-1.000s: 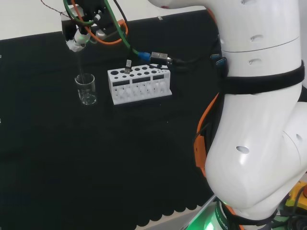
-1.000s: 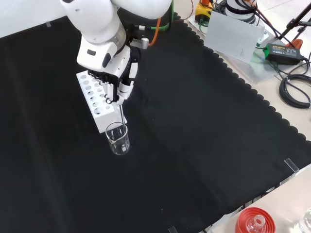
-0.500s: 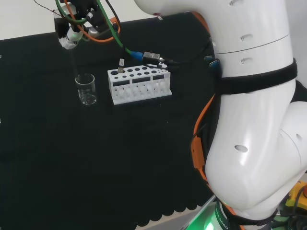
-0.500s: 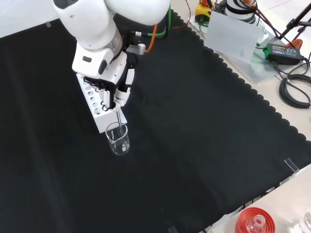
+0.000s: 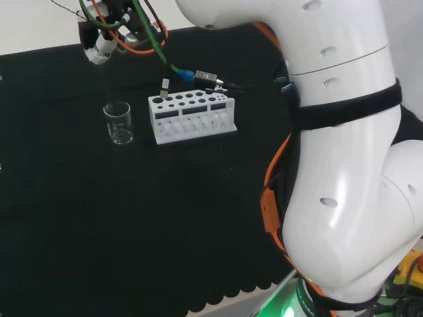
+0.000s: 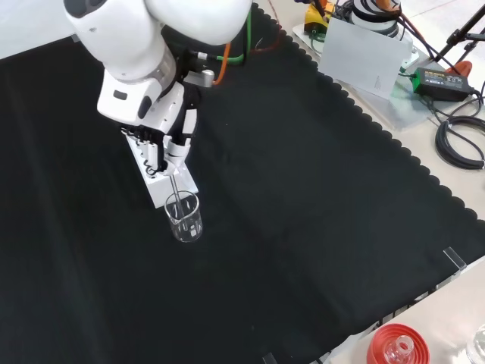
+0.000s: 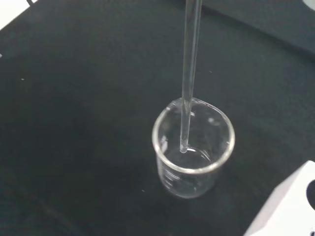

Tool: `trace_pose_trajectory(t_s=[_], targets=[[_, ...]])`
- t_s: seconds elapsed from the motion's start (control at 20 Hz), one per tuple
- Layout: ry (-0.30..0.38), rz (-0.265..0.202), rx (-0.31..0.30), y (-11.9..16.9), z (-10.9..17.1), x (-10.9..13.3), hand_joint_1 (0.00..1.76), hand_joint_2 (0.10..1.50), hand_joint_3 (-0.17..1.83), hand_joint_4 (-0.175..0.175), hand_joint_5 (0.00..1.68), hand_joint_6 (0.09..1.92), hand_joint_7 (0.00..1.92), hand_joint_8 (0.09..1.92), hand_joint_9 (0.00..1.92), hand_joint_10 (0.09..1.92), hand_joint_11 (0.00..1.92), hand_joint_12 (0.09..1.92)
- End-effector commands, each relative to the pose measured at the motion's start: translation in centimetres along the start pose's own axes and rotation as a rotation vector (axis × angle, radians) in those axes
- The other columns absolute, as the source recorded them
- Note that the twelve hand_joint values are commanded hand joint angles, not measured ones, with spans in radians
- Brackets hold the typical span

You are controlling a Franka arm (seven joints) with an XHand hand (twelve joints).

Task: Stir in the beaker to the left of the white test tube rack with the glass rod.

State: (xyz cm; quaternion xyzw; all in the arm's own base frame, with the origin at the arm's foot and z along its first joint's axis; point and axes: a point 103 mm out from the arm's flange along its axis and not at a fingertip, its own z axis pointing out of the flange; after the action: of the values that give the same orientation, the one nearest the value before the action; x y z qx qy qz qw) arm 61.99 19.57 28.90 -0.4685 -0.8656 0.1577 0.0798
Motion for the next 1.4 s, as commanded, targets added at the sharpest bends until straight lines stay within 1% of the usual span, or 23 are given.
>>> trace_pose_trajectory(t_s=[0.05, 0.2, 0.35, 0.9, 1.4], targets=[[0.004, 0.014, 0.012, -0.6, 0.7, -1.8, 1.20, 1.13, -0.17, -0.175, 1.14, 0.79, 1.62, 0.82, 1.87, 0.43, 1.70, 0.83], [0.009, 0.023, 0.013, -1.0, 0.8, -2.2, 1.20, 1.13, -0.17, -0.175, 1.14, 0.79, 1.62, 0.82, 1.87, 0.43, 1.70, 0.83], [-0.002, 0.025, 0.021, -1.3, 0.9, -2.2, 1.20, 1.13, -0.17, -0.175, 1.14, 0.79, 1.62, 0.81, 1.87, 0.43, 1.70, 0.83], [-0.010, 0.006, 0.005, -2.2, 0.3, 0.9, 1.20, 1.13, -0.17, -0.175, 1.13, 0.79, 1.62, 0.81, 1.87, 0.43, 1.70, 0.83], [-0.011, 0.014, 0.009, -1.9, 0.1, 1.8, 1.20, 1.13, -0.17, -0.175, 1.13, 0.79, 1.62, 0.81, 1.87, 0.42, 1.70, 0.83]])
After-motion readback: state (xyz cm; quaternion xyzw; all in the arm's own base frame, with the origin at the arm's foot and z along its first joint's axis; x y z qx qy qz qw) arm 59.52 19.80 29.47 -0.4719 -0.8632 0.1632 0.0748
